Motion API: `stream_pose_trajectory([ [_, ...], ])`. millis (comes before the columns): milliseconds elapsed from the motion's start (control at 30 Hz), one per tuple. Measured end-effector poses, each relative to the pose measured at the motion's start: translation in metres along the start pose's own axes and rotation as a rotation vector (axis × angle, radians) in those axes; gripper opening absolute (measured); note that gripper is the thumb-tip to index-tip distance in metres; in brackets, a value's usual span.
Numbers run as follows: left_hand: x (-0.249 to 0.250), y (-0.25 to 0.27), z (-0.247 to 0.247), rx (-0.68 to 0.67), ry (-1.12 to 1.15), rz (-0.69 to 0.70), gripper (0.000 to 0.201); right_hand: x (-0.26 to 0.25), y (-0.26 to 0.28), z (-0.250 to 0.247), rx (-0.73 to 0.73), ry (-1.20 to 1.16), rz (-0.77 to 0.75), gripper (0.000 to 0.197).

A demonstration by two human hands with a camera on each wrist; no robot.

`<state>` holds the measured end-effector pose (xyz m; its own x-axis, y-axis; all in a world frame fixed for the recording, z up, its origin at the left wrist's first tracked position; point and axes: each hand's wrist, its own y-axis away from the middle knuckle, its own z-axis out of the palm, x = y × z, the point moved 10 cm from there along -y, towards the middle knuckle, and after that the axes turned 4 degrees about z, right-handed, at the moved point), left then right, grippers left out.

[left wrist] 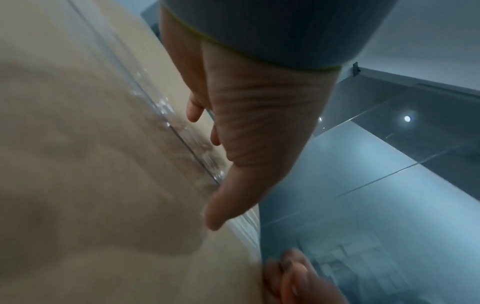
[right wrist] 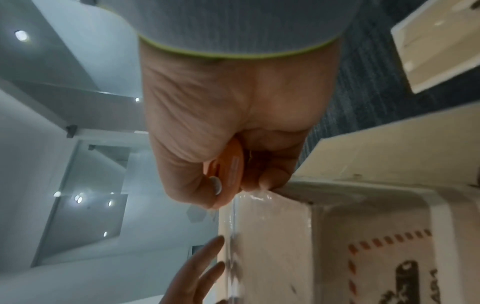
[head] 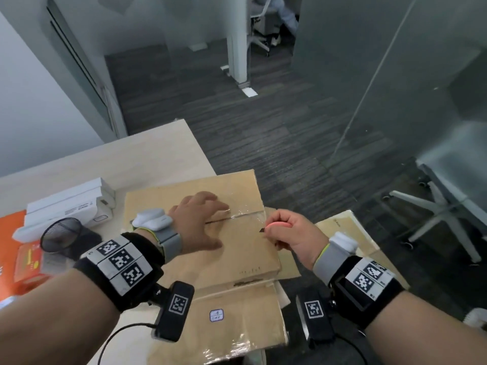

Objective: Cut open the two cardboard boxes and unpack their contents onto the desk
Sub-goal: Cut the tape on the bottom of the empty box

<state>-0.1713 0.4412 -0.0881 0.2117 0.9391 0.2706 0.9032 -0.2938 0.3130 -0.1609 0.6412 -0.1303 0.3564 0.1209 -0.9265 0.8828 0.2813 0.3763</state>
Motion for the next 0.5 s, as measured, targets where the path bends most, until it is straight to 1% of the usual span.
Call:
stream_pose_trajectory([
  [33, 0.015, -0.002, 0.003, 0.006, 0.008, 0.032, 0.078, 0.005, 0.003, 0.0, 0.002, -0.054, 0.016, 0.019],
  [100, 0.038, -0.003, 0.011, 0.015, -0.014, 0.062, 0.074, 0.015, 0.01, 0.011, -0.042, -0.118, 0.061, 0.01],
  [167, 0.053, -0.004, 0.021, 0.02, -0.063, 0.065, 0.077, 0.025, 0.021, 0.024, -0.116, -0.158, 0.102, 0.004],
  [233, 0.058, -0.003, 0.029, 0.015, -0.098, 0.065, 0.084, 0.031, 0.026, 0.026, -0.131, -0.228, 0.118, 0.005],
  [300, 0.059, -0.001, 0.032, 0.006, -0.11, 0.067, 0.09, 0.034, 0.022, 0.015, -0.045, -0.289, 0.115, 0.008],
  [400, 0.06, -0.001, 0.035, -0.033, -0.147, 0.085, 0.096, 0.038, 0.013, -0.018, 0.184, -0.29, 0.09, 0.003],
  [433, 0.06, -0.001, 0.036, -0.044, -0.155, 0.089, 0.097, 0.038, 0.011, -0.024, 0.236, -0.272, 0.076, 0.007],
  [500, 0.059, 0.0, 0.036, -0.054, -0.151, 0.085, 0.103, 0.034, 0.009, -0.031, 0.287, -0.231, 0.051, 0.015],
])
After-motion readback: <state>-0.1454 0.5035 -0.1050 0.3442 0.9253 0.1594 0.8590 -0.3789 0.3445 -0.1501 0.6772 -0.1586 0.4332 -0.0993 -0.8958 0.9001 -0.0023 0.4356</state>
